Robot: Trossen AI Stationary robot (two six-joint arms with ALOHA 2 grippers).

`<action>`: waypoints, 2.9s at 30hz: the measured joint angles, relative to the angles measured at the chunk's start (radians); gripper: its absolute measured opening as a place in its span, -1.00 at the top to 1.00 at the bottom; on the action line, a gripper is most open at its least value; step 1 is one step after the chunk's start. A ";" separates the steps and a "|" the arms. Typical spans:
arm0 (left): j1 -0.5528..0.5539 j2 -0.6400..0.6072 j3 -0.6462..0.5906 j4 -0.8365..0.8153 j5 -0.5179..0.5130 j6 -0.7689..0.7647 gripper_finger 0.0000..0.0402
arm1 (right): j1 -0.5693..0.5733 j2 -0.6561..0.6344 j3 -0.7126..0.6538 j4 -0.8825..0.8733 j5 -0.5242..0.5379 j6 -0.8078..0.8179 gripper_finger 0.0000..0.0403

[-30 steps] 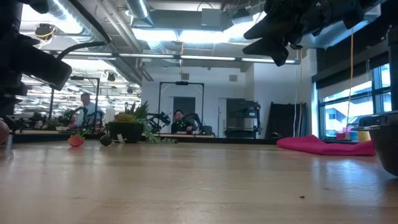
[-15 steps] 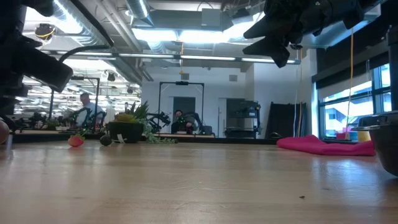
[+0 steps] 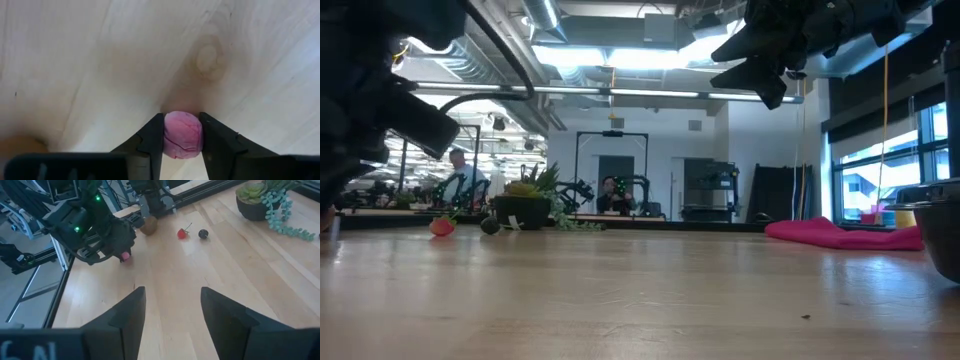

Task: Pick and placing Produce into tupperware
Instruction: Put the peach into the right of the black bin

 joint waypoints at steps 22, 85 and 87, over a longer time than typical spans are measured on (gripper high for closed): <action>0.257 0.000 0.461 0.056 -0.214 0.915 0.50 | 0.000 0.000 0.000 -0.071 -0.036 0.287 0.04; 0.326 -0.002 0.516 0.645 -0.439 1.457 0.38 | 0.026 0.000 0.000 0.272 -0.064 0.098 0.50; 0.325 -0.001 0.516 0.645 -0.438 1.456 0.35 | 0.026 0.000 0.000 0.270 -0.064 0.093 0.56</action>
